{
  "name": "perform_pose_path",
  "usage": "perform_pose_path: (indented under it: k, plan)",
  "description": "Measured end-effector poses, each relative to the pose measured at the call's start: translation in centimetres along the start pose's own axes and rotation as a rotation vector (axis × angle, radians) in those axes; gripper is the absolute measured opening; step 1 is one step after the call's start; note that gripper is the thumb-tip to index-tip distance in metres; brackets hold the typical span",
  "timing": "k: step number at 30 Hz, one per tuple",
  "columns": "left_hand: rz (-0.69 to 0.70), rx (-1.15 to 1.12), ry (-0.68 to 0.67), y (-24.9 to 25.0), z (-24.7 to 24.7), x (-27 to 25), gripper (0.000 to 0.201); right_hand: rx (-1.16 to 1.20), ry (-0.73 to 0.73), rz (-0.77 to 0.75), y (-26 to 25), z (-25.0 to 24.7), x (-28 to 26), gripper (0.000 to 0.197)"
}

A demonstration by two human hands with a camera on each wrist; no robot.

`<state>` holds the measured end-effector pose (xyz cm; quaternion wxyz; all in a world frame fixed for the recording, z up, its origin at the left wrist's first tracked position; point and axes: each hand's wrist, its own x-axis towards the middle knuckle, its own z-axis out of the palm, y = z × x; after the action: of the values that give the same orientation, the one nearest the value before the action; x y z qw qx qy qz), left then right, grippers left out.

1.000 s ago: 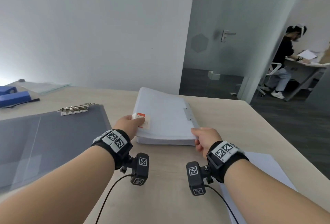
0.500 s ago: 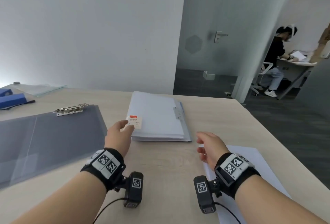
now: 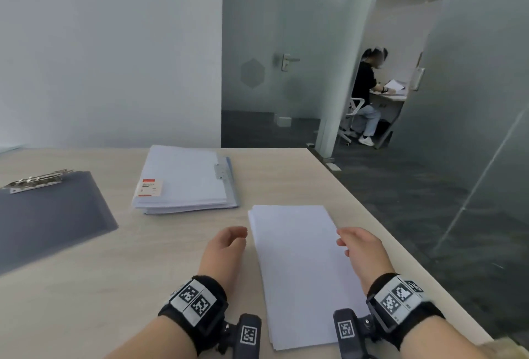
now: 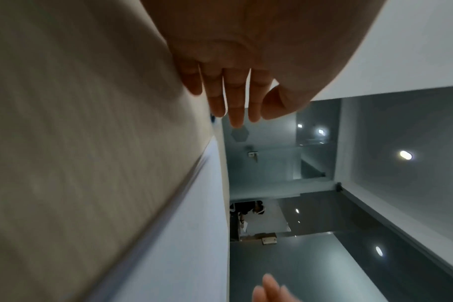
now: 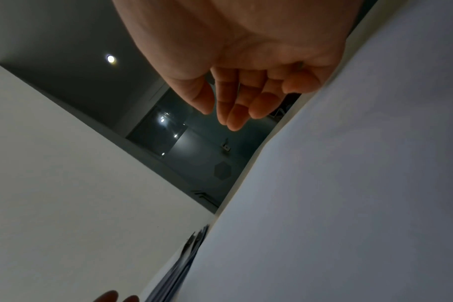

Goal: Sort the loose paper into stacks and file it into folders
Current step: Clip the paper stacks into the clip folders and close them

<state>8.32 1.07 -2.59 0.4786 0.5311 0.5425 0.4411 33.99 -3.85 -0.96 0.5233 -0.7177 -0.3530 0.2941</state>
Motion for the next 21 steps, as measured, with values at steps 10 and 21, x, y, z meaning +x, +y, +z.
perform_pose_path:
  k: [10,21]
  plan:
    - [0.072,0.796,-0.27,0.0,3.1,-0.1,0.034,-0.422,-0.115,0.066,3.3,-3.1,1.5,0.026]
    - [0.031,0.885,-0.26,-0.4,3.4,0.1,0.076,-0.338,-0.179,0.066,3.8,-3.9,1.8,0.022]
